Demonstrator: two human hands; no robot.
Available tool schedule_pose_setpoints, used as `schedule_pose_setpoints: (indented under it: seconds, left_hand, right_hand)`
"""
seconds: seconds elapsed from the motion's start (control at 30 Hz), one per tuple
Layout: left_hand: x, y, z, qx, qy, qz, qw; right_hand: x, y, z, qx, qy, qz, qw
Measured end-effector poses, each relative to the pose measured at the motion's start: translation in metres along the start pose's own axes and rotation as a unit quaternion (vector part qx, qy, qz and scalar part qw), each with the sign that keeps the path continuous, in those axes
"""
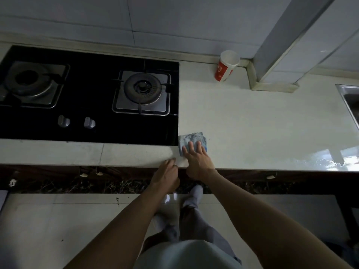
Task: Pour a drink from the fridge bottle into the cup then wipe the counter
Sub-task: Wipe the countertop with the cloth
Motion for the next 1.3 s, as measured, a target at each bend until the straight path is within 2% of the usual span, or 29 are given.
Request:
schedule_pose_setpoints:
  seconds: [0.3,0.43,0.67,1.2,1.3]
  left_hand:
    - [-0.004,0.006,0.004,-0.034,-0.009,0.016,0.999]
    - [-0.002,0.005,0.005,-0.044,-0.022,-0.007,0.999]
    - [-0.008,0.005,0.001,-0.045,-0.002,0.029,0.999]
    - [0.005,0.015,-0.016,-0.052,0.043,-0.024,0.997]
    - [0.009,0.017,-0.022,-0.015,0.041,-0.014,0.999]
  right_hand:
    - [-0.021,-0.022,0.035,0.004,-0.020,-0.036,0.999]
    - [-0.025,-0.030,0.048,0.008,-0.026,-0.025,0.999]
    - [-0.024,-0.029,0.045,-0.009,-0.020,-0.011,1.000]
    - [0.006,0.008,-0.014,-0.020,-0.008,-0.021,1.000]
    - [0.017,0.019,-0.032,-0.017,-0.007,-0.013,1.000]
Point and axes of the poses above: each hand's wrist, its own z-axis away from the middle knuckle, its own y-axis out of the back of the hand, x = y × z, the point moved 8 cm from there along -z, towards the middle knuckle, and after that the axes turned 2 degrees about z, right-handed, at the moved point
